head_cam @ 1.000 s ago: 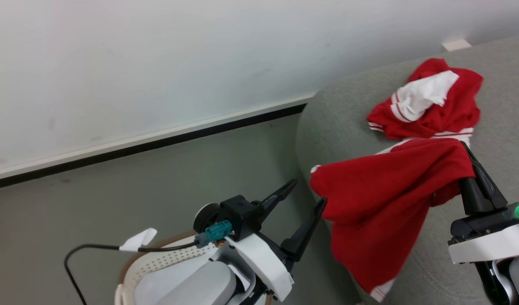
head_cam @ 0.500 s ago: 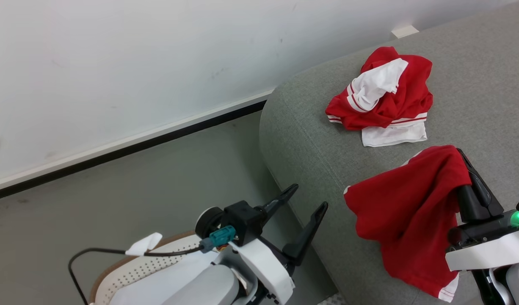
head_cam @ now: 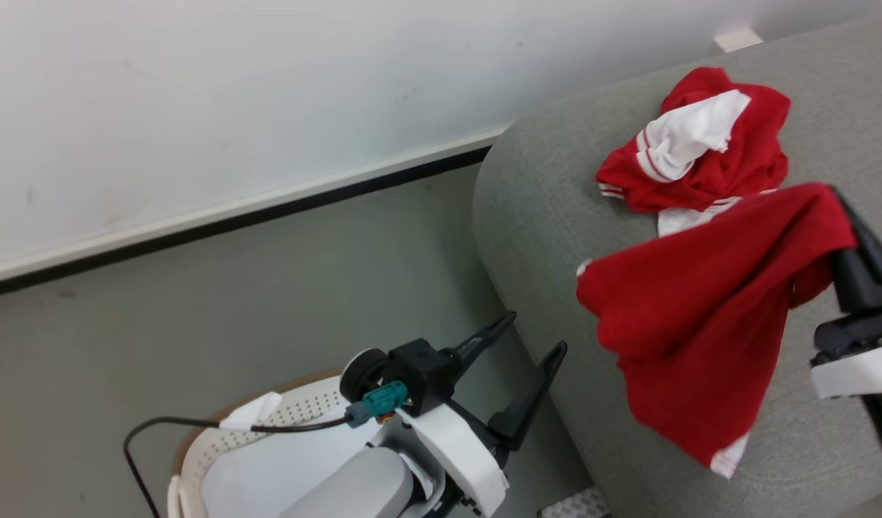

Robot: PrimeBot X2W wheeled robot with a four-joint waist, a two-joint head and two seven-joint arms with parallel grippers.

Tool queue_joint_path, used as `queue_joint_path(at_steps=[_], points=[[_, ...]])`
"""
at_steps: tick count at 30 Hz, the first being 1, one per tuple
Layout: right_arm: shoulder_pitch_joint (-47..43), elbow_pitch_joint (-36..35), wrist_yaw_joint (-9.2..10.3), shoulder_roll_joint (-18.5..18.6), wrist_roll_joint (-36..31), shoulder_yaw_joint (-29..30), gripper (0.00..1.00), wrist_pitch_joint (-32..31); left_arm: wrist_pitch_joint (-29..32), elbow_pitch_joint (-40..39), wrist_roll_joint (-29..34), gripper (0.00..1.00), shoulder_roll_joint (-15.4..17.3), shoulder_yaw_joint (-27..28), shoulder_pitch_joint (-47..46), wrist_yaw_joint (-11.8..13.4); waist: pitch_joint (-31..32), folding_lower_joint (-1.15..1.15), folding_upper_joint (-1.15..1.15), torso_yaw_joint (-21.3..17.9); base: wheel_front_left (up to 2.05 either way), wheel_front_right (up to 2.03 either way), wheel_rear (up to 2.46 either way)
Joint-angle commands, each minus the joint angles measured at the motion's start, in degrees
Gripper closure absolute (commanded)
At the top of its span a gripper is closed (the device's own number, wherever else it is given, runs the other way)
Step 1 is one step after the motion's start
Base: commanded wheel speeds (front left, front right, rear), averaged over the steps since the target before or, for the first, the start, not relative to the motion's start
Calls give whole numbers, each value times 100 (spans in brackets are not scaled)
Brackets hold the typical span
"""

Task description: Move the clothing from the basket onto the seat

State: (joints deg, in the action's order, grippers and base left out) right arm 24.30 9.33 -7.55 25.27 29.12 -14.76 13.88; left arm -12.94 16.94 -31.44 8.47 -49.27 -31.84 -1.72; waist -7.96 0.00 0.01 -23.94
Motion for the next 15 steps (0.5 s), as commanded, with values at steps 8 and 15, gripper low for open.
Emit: queue_joint_path(at_steps=[8, 15], points=[[980, 239, 13, 804, 361, 233, 100, -135, 134, -180, 65, 0, 248, 54, -206, 81, -777, 0, -1, 415, 0, 0, 0], [1942, 669, 13, 1796, 370, 532, 100, -301, 322, -454, 100, 0, 423, 82, -373, 92, -1448, 0, -1, 612, 0, 0, 0]])
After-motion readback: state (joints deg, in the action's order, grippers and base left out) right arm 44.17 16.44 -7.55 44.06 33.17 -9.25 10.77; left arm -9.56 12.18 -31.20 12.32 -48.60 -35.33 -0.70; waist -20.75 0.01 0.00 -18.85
